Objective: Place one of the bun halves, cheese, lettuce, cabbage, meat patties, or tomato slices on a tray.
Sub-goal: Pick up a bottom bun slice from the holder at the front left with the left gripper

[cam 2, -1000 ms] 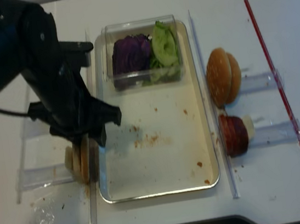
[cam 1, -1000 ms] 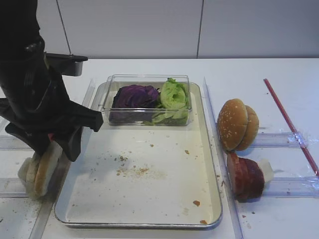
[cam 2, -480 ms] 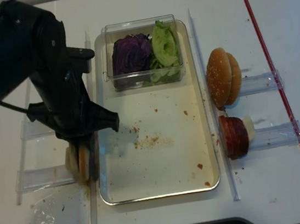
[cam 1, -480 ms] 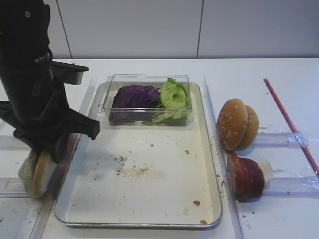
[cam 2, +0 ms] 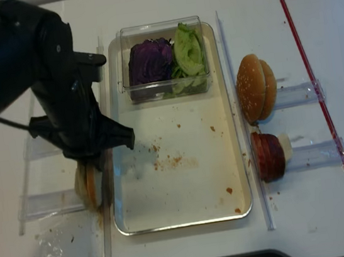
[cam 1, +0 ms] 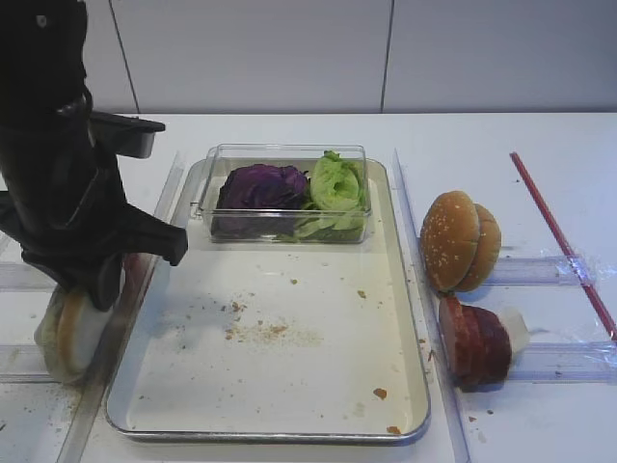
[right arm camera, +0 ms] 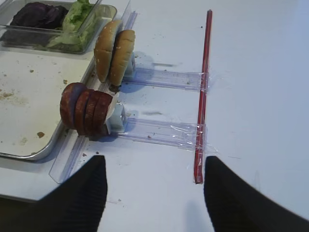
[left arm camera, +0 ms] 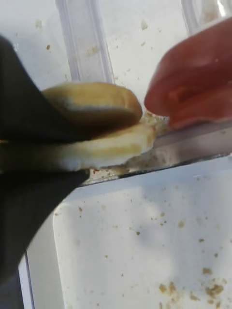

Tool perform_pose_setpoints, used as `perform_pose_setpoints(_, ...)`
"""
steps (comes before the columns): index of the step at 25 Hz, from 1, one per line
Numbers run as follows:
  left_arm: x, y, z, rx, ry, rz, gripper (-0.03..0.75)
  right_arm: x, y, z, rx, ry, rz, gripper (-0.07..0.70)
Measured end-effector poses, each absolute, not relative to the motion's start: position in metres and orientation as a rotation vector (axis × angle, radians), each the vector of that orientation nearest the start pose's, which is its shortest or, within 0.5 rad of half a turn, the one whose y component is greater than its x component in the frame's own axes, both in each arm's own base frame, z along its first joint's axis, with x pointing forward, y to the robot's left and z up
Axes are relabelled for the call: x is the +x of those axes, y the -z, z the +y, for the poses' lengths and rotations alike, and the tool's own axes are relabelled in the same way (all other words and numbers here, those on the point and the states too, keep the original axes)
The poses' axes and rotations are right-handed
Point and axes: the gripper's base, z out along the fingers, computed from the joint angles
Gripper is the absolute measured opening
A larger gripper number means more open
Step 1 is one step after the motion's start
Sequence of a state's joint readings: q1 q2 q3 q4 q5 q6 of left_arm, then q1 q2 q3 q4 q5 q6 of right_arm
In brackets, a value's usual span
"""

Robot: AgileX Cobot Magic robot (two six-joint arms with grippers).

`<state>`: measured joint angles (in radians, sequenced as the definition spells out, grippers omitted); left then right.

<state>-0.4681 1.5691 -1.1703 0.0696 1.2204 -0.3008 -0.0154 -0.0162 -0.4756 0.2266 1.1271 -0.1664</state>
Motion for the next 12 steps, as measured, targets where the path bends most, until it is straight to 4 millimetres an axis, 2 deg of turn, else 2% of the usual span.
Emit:
perform_pose_setpoints(4, 0.25, -0.277, -0.12, 0.278, -0.036, 3.011, 0.08, -0.008, -0.267, 0.019, -0.177, -0.165, 2.093, 0.447)
perform_pose_setpoints(12, 0.241, -0.293, -0.117, 0.235, 0.03, 2.966, 0.08, -0.008, -0.267, 0.019, -0.177, -0.165, 2.093, 0.447)
